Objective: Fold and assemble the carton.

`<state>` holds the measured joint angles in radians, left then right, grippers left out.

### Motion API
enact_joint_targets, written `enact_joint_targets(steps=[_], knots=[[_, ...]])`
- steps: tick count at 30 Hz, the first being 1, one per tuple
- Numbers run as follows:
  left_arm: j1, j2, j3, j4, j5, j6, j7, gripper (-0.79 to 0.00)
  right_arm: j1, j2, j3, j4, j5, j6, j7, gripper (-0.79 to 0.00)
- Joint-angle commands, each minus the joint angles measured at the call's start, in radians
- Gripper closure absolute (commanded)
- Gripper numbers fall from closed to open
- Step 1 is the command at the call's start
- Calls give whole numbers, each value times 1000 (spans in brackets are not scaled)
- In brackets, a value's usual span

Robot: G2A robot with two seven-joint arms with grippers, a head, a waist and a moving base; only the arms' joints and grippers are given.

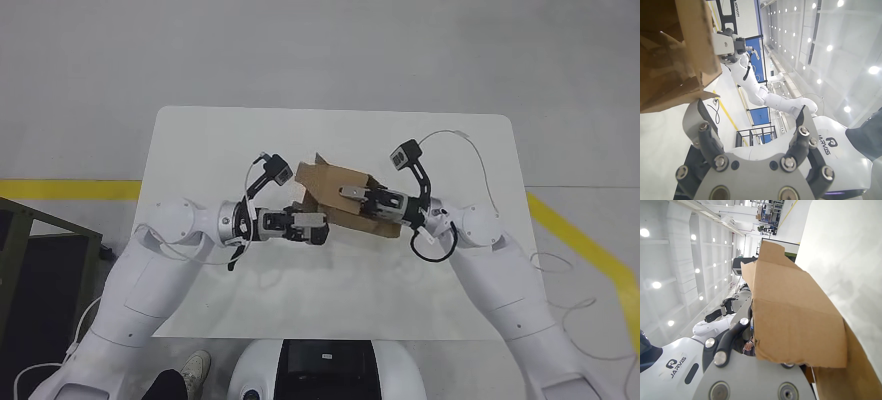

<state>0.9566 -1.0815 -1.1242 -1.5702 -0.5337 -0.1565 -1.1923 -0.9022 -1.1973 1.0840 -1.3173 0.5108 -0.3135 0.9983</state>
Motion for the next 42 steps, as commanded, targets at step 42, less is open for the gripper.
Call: enact_joint_targets(steps=[42], knots=[[10, 9, -52, 24, 9, -12, 30, -785, 18, -6, 6, 44, -8, 37, 55, 0]])
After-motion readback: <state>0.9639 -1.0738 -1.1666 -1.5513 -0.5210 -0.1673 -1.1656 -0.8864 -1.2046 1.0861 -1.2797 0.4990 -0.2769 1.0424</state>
